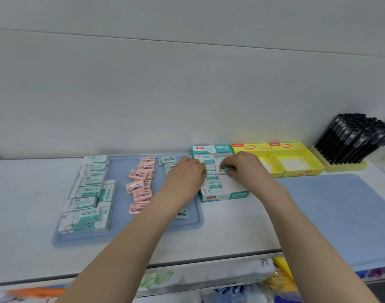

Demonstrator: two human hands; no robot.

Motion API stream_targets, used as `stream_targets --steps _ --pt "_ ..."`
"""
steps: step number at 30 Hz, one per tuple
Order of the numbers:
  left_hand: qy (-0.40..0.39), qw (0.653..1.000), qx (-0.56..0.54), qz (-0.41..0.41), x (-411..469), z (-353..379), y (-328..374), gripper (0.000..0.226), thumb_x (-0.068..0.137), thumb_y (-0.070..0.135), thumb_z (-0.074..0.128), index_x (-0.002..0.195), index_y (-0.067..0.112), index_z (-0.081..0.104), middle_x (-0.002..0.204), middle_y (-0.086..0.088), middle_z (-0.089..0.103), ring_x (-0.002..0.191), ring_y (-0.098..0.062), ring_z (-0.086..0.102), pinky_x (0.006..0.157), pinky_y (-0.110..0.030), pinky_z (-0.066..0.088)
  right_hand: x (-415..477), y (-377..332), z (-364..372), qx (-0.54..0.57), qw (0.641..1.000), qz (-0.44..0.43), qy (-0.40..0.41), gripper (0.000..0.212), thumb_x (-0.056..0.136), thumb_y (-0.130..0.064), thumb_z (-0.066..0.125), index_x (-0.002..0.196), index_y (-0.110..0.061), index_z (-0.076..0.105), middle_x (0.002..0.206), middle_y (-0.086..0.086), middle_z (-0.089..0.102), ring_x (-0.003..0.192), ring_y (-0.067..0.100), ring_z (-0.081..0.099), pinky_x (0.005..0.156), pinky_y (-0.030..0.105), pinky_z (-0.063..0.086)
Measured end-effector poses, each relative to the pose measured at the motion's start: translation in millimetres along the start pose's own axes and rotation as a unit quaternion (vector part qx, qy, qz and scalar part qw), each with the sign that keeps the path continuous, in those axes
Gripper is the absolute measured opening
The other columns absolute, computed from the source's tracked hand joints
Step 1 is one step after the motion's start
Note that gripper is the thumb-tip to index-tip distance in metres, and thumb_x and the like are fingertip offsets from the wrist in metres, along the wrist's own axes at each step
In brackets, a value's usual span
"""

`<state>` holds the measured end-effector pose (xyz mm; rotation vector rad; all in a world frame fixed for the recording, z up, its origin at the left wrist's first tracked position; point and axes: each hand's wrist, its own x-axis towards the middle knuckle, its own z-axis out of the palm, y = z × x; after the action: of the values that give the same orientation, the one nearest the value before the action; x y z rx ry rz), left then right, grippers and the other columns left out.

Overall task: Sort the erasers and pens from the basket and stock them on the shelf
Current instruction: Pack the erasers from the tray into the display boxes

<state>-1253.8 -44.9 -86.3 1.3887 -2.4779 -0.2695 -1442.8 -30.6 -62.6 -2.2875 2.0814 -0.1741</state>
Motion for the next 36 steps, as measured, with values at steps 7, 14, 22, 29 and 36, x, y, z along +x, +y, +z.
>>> stream_targets --steps 7,14,22,29,36 --pt "-0.002 1.0 0.007 -0.001 0 3 -5 0.03 0.101 0.027 0.04 0.105 0.014 0.067 0.108 0.0 0.065 0.1 -0.021 0.049 0.088 -0.037 0.045 12 -10 3 -0.039 0.999 -0.025 0.002 0.027 0.089 -0.011 0.059 0.11 -0.022 0.073 0.122 0.001 0.063 0.107 0.024 0.061 0.086 0.031 0.047" --pt "0.129 0.991 -0.039 0.004 -49 -43 -30 0.031 0.092 0.02 0.058 0.123 0.017 0.064 0.126 -0.001 0.061 0.117 -0.025 0.05 0.098 -0.036 0.042 4 -44 -11 0.054 0.997 -0.009 0.054 0.025 0.089 -0.016 0.063 0.111 -0.024 0.072 0.116 0.001 0.069 0.099 0.023 0.064 0.085 0.033 0.048" --pt "0.229 0.954 0.004 -0.194 -153 -74 -125 0.027 0.086 0.016 0.054 0.108 0.016 0.069 0.109 -0.006 0.067 0.105 -0.029 0.055 0.093 -0.026 0.032 6 -184 2 0.197 0.964 -0.164 0.068 0.031 0.095 -0.028 0.058 0.124 -0.021 0.066 0.112 0.001 0.07 0.114 0.023 0.052 0.093 0.032 0.039" --pt "0.219 0.954 -0.009 -0.206 -167 -51 -144 0.038 0.09 0.024 0.037 0.106 0.01 0.069 0.108 -0.008 0.065 0.107 -0.03 0.054 0.095 -0.026 0.032 36 -251 26 -0.029 0.973 -0.218 -0.072 0.051 0.097 -0.05 0.042 0.11 -0.008 0.068 0.117 0.011 0.057 0.117 0.03 0.037 0.098 0.039 0.034" --pt "0.229 0.952 -0.016 -0.2 -164 -50 -143 0.037 0.09 0.025 0.035 0.103 0.013 0.068 0.107 -0.005 0.063 0.105 -0.029 0.053 0.093 -0.026 0.034 31 -249 22 0.084 0.973 -0.175 -0.123 0.033 0.092 -0.042 0.058 0.105 -0.012 0.059 0.104 0.008 0.061 0.113 0.025 0.041 0.092 0.037 0.04"
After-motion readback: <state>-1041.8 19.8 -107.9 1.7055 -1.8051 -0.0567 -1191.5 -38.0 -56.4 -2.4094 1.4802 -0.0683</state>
